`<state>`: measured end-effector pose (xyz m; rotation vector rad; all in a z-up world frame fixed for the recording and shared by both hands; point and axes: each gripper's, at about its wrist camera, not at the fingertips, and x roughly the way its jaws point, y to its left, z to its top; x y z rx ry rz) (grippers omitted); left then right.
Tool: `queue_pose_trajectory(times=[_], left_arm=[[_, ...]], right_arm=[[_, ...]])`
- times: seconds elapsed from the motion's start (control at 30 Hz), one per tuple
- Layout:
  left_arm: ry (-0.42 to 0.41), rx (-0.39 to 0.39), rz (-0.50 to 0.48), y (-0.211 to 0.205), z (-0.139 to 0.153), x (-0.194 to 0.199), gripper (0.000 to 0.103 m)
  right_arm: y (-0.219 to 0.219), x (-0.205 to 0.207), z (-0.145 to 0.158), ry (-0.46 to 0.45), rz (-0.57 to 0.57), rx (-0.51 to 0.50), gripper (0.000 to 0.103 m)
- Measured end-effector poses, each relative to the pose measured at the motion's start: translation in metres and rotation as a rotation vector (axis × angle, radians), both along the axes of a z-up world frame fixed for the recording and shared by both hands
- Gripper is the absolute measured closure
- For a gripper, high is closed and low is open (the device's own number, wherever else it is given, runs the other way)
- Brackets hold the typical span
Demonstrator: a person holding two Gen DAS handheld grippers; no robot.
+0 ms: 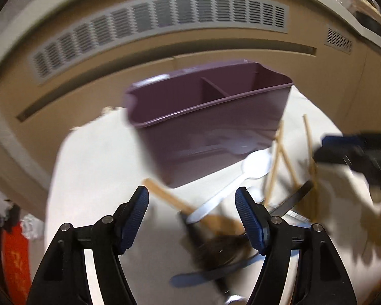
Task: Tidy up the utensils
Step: 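Move the left tool toward the white ball-ended spoon while the right tool approaches the chopsticks, then grasp the white ball-ended spoon with the left tool while the right grasps a wooden chopstick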
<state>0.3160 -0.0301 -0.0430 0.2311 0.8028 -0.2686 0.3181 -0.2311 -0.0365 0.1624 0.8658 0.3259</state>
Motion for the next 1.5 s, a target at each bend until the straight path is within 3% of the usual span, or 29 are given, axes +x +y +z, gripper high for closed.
queue_pose_trajectory(times=[0.33,0.5,0.6,0.63,1.0,1.07,1.1,1.13,1.2,1.4,1.5], left_arm=[[-0.043,-0.045,0.075,0.074,-0.004,-0.041,0.024],[-0.032,-0.074,0.079,0.083,-0.010,-0.048,0.024],[-0.018,-0.087,0.062,0.078,-0.011,-0.047,0.024],[-0.008,-0.095,0.055,0.076,-0.012,-0.047,0.024],[0.110,-0.183,-0.089,0.022,-0.007,-0.035,0.025],[0.172,-0.237,-0.120,0.007,-0.007,-0.028,0.030],[0.216,-0.266,-0.125,-0.002,-0.009,-0.024,0.039],[0.255,-0.288,-0.125,-0.010,-0.011,-0.020,0.049],[0.332,-0.323,-0.110,-0.026,-0.018,-0.008,0.059],[0.441,-0.350,0.002,-0.061,-0.034,0.024,0.060],[0.460,-0.320,0.066,-0.077,-0.039,0.036,0.060]], right_arm=[[0.023,0.045,-0.035,0.187,-0.153,0.091,0.061],[0.039,0.049,-0.044,0.201,-0.143,0.009,0.061],[0.044,0.049,-0.044,0.216,-0.108,-0.016,0.074],[0.045,0.048,-0.045,0.223,-0.095,-0.014,0.080],[-0.005,0.015,-0.033,0.182,-0.079,0.002,0.081],[-0.016,0.008,-0.028,0.164,-0.088,0.004,0.081],[-0.021,0.004,-0.026,0.153,-0.091,0.006,0.081],[-0.026,0.001,-0.024,0.144,-0.093,0.009,0.081],[-0.034,-0.006,-0.020,0.120,-0.097,0.009,0.081],[-0.044,-0.017,-0.020,0.088,-0.099,0.033,0.081],[-0.046,-0.022,-0.019,0.068,-0.094,0.039,0.081]])
